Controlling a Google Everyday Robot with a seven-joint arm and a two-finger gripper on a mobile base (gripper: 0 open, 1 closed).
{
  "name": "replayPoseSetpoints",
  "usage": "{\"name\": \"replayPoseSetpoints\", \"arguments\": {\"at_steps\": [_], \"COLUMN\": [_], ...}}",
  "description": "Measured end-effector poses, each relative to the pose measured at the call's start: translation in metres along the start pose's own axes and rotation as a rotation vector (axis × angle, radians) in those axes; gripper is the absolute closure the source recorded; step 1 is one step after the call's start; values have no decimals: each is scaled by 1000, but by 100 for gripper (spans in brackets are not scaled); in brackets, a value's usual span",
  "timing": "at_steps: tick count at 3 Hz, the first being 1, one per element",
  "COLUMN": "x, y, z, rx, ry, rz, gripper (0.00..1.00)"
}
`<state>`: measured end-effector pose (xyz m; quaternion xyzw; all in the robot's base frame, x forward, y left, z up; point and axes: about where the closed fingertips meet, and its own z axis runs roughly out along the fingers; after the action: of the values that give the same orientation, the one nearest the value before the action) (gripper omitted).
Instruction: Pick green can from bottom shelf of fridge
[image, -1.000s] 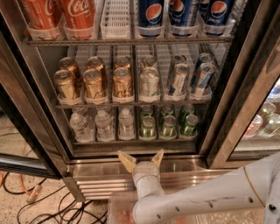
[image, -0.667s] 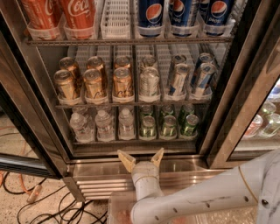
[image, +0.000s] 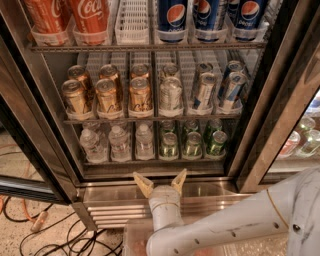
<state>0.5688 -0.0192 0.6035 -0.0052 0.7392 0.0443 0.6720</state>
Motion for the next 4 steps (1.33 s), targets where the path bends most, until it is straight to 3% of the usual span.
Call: {"name": "replayPoseSetpoints", "arguments": {"at_steps": [2, 3, 4], "x": [6, 8, 8], "y": [-11, -16, -17], "z": [7, 12, 18], "rx": [79, 103, 108], "ry": [-21, -44, -68], "rz": [33, 20, -6], "gripper": [3, 15, 15]}}
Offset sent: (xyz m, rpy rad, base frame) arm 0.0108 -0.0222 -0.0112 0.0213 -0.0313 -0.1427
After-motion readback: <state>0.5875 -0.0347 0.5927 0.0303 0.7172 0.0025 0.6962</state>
